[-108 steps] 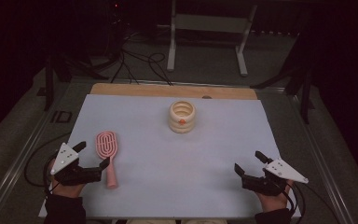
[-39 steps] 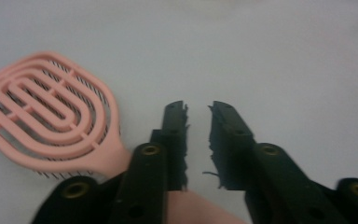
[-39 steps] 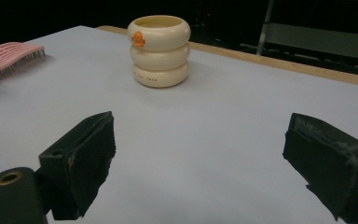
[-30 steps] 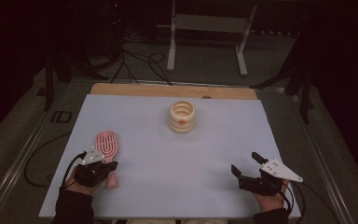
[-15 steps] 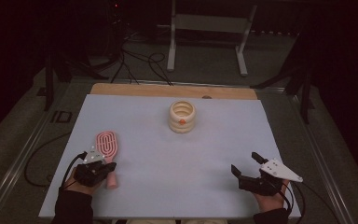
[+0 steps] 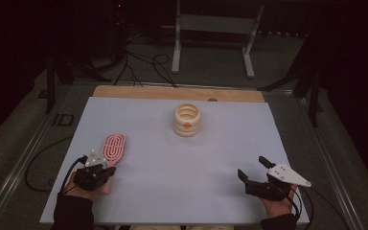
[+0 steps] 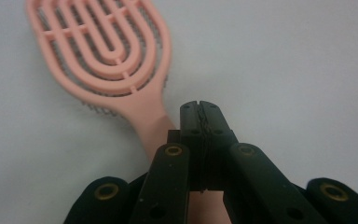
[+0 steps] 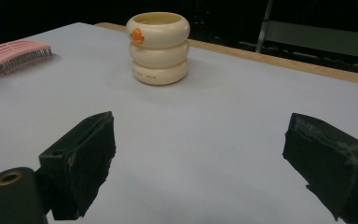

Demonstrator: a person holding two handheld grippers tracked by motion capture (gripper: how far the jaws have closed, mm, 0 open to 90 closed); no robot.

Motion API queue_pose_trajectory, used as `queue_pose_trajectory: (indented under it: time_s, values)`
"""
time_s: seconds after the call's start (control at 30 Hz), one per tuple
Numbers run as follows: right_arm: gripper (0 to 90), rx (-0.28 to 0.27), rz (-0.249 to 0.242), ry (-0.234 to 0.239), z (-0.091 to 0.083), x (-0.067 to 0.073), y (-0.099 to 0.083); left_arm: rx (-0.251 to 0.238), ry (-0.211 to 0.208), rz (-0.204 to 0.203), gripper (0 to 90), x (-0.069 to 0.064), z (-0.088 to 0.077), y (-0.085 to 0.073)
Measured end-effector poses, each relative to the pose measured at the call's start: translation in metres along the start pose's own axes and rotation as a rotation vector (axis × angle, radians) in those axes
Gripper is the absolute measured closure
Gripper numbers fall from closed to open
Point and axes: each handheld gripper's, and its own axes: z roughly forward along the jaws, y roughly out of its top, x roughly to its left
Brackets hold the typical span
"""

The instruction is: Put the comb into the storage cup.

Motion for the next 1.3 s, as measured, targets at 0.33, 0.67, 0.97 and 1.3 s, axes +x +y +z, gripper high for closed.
queue_pose_trajectory:
  time_s: [0.33,0.67,0.97,1.3]
  values:
    - [9.0,0.005,0.002,0.0,0.001,0.001,0.0,0.01,0.043,-0.013,90.0,0.005,-0.003,-0.002]
    - [9.0,0.007,0.0,0.001,0.001,0.001,-0.001,0.013,0.079,-0.032,90.0,0.008,-0.003,-0.003]
    - [9.0,0.007,-0.001,0.003,0.001,0.001,-0.001,-0.017,0.079,-0.036,90.0,0.008,-0.006,-0.003]
    - [9.0,0.008,0.005,0.002,0.001,0.0,-0.001,-0.166,0.1,-0.013,84.3,0.005,-0.022,0.0]
